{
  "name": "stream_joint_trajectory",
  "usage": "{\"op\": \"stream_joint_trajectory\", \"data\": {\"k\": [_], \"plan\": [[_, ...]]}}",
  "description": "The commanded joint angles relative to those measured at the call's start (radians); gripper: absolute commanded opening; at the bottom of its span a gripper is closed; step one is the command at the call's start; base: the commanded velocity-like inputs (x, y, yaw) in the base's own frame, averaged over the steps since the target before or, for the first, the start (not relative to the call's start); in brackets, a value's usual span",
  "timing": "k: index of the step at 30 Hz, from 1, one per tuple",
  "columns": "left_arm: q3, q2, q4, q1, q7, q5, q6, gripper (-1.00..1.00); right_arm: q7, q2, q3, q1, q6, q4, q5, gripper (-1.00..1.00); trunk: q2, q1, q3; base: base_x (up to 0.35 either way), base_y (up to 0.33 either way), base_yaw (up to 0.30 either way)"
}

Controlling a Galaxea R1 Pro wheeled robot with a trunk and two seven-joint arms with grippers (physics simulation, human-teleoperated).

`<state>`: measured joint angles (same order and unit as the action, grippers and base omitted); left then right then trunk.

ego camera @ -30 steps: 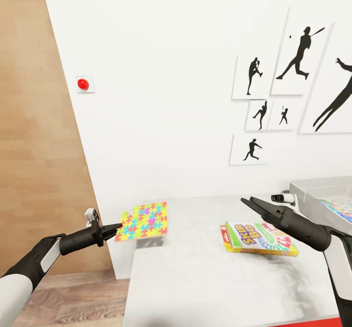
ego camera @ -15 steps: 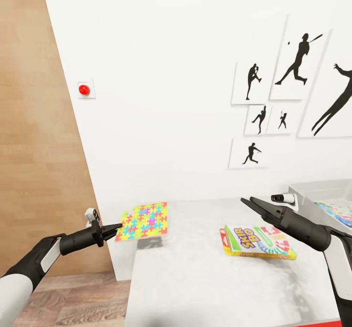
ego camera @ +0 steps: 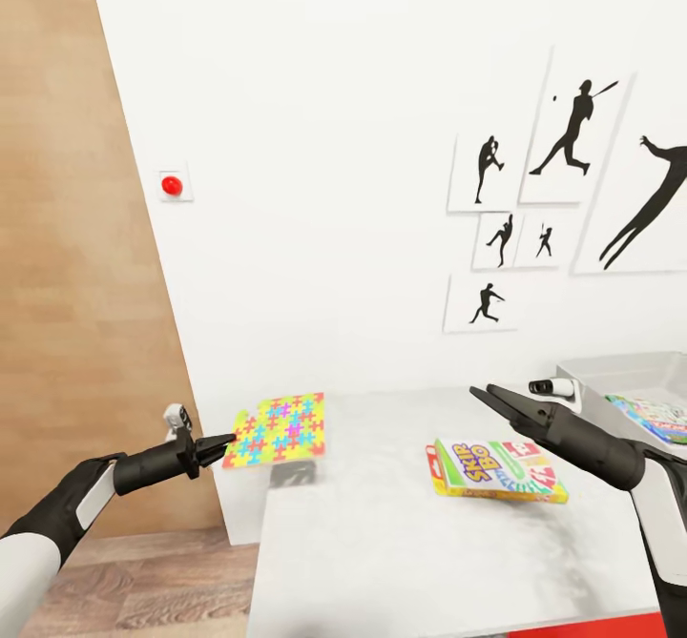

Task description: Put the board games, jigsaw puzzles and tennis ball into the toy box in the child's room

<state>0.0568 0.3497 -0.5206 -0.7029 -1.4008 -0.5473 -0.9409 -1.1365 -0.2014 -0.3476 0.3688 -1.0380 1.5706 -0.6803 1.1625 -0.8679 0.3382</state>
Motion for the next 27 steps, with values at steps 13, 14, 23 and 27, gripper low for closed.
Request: {"op": "stream_joint_trajectory", "data": {"k": [13, 14, 23, 27], "plan": [[0.013, 0.074, -0.106, 0.003, 0.000, 0.034, -0.008, -1.00, 0.113, 0.001, 0.003, 0.001, -0.004, 0.004, 0.002, 1.00, -0.090, 0.050, -0.040, -0.001, 0.000, 0.000], [0.012, 0.089, -0.111, 0.003, -0.002, 0.037, -0.010, -1.00, 0.134, 0.004, 0.005, 0.001, -0.004, 0.004, 0.002, 1.00, -0.097, 0.054, -0.043, 0.000, 0.000, 0.000], [0.006, 0.175, -0.120, 0.003, -0.011, 0.038, -0.015, -1.00, 0.173, 0.027, 0.012, 0.001, -0.004, 0.004, -0.002, 1.00, -0.160, 0.088, -0.071, 0.000, 0.000, 0.000], [0.005, 0.181, -0.123, 0.002, -0.012, 0.037, -0.018, -1.00, 0.174, 0.060, 0.018, 0.001, -0.004, 0.005, 0.001, 1.00, -0.188, 0.104, -0.083, 0.000, 0.000, 0.000]]}}
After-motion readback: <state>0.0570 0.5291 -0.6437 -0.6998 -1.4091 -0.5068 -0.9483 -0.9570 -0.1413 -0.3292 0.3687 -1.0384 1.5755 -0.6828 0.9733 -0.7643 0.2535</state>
